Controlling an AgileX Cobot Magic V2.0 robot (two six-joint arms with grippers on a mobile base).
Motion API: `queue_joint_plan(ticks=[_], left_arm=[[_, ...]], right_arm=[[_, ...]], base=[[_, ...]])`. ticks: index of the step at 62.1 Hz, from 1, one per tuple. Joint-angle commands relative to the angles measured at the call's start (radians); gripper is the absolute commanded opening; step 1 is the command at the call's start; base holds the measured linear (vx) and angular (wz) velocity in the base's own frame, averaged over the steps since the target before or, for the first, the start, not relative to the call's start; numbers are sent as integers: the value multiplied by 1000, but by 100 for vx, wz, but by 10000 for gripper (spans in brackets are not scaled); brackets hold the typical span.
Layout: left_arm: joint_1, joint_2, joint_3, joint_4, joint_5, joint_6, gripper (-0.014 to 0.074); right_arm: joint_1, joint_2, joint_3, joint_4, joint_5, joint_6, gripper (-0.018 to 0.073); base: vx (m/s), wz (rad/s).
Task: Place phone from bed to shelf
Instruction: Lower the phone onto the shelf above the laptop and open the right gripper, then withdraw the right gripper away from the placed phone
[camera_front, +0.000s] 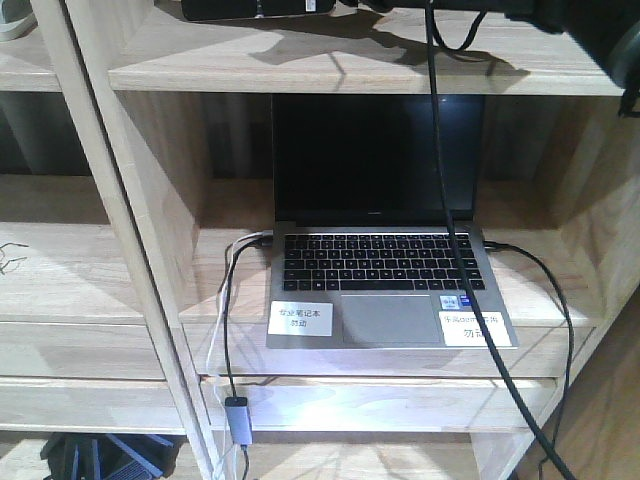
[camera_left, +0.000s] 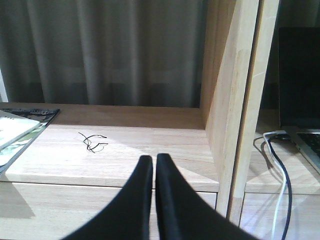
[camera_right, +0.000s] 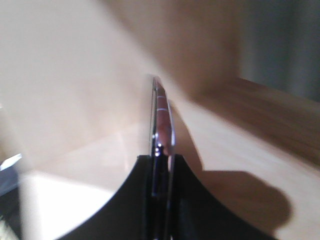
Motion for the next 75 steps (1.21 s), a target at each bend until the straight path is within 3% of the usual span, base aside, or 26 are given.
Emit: queue_joint_plan(ticks=[1,9,19,26,42,47,62,75], left_arm=[[-4,-13,-21,-9,-72,-6,1],[-4,-13,-21,-9,-72,-6,1],[-4,-13,-21,-9,-72,-6,1],[-4,-13,-21,-9,-72,-6,1],[-4,-13,-21,-9,-72,-6,1],[-4,-13,-21,-9,-72,-6,1],[-4,-13,-21,-9,-72,-6,1],[-4,-13,-21,-9,-72,-6,1]], right_arm=[[-7,-48,-36,58,-46,-5,-1],[-7,-40,-35,56,-53,-5,16],[-7,-38,-35,54,-79,-5,99],[-7,-38,-35,52,-117,-5,209],[-7,-38,-35,4,-203,-4,568],[-7,-38,-35,4,-204,-4,626],[-7,-38,-35,-5,-177,19,610],[-8,-65,-35,-70,-118,54,504]], base=[[0,0],[0,0],[0,0],[0,0],[0,0],[0,0],[0,0],[0,0]])
